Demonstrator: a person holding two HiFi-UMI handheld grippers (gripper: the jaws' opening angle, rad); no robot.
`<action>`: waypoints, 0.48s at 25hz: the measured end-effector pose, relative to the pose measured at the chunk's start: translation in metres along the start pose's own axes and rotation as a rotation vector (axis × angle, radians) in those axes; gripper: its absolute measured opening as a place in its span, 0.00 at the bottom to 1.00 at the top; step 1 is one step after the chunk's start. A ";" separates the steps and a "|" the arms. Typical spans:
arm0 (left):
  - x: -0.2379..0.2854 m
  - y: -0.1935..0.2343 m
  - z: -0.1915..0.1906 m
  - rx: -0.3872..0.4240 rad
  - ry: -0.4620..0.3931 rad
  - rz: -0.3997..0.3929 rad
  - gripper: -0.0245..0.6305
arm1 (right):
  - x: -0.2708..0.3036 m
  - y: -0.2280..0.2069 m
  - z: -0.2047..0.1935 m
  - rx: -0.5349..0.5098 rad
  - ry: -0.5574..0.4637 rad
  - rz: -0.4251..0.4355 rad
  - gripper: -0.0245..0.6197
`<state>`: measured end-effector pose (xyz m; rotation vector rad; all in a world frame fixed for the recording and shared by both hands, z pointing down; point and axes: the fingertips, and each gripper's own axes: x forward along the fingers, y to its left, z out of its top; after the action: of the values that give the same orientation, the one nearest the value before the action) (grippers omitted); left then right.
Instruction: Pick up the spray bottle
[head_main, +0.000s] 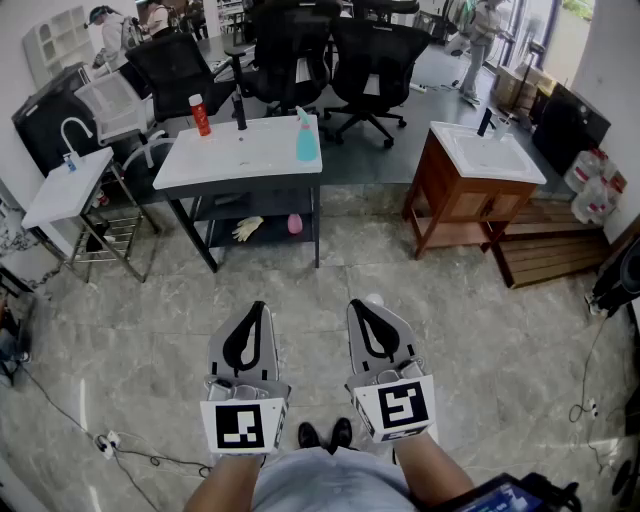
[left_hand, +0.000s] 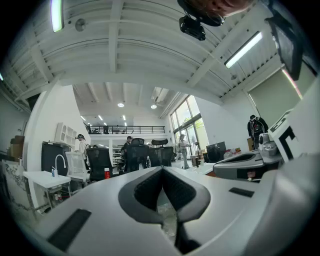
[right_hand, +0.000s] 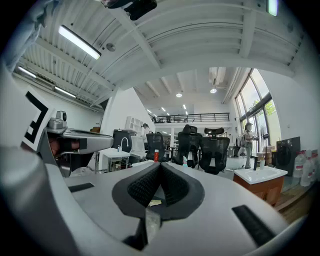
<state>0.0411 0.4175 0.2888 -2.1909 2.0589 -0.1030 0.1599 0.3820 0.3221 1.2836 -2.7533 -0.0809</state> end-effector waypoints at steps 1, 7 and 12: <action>0.001 -0.002 0.000 0.000 -0.001 -0.001 0.07 | -0.001 -0.002 0.000 0.001 -0.001 0.000 0.06; 0.004 -0.016 0.000 0.005 -0.001 -0.007 0.07 | -0.008 -0.015 -0.004 0.010 -0.002 -0.003 0.06; 0.009 -0.030 -0.003 -0.006 0.000 0.002 0.07 | -0.012 -0.033 -0.010 0.042 -0.015 -0.006 0.06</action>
<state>0.0708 0.4099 0.2960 -2.1917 2.0642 -0.0964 0.1938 0.3701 0.3282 1.3063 -2.7788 -0.0332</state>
